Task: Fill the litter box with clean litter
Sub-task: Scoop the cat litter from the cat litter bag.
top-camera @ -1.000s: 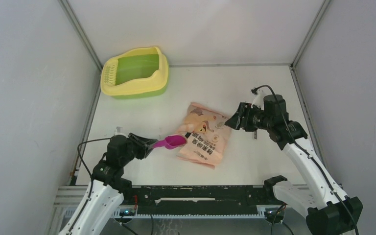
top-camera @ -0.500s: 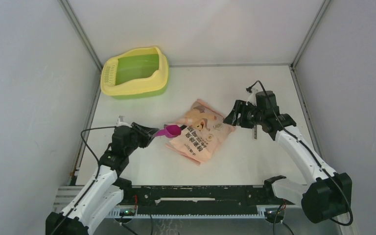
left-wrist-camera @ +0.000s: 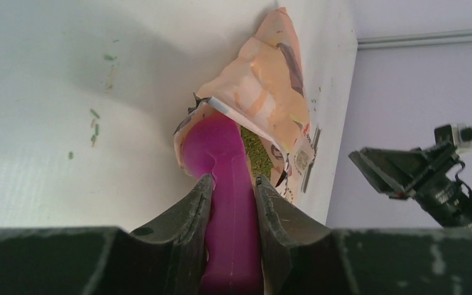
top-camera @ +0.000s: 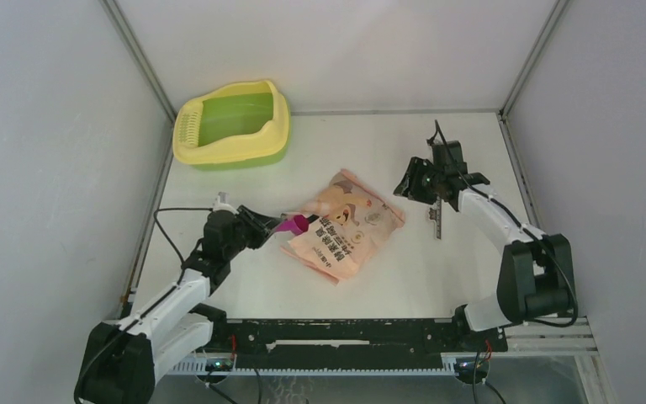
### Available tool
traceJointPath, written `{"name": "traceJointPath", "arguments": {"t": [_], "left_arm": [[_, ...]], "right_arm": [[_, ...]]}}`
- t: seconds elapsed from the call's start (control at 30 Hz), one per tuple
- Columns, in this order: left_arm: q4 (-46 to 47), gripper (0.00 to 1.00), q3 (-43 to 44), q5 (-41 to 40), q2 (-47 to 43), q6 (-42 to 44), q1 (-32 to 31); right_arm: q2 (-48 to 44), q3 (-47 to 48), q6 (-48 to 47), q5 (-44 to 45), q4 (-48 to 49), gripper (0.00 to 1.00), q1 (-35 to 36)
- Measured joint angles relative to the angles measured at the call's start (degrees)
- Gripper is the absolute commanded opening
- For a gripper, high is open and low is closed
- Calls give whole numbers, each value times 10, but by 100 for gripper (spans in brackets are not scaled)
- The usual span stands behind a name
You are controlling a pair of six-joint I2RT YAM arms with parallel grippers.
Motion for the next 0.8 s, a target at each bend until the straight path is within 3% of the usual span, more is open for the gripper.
{"name": "traceJointPath", "arguments": {"t": [0.17,0.47,0.8], "left_arm": [[56,0,1,-4,42,5,-28],[147,0,2,-11,113,5,-55],[240,0,32,-9,221,8,-62]], "right_arm": [[77,36,-2,13,20,75,0],[153,49,-13,4,42,76,22],[160,42,-19,-3,48,76,74]]}}
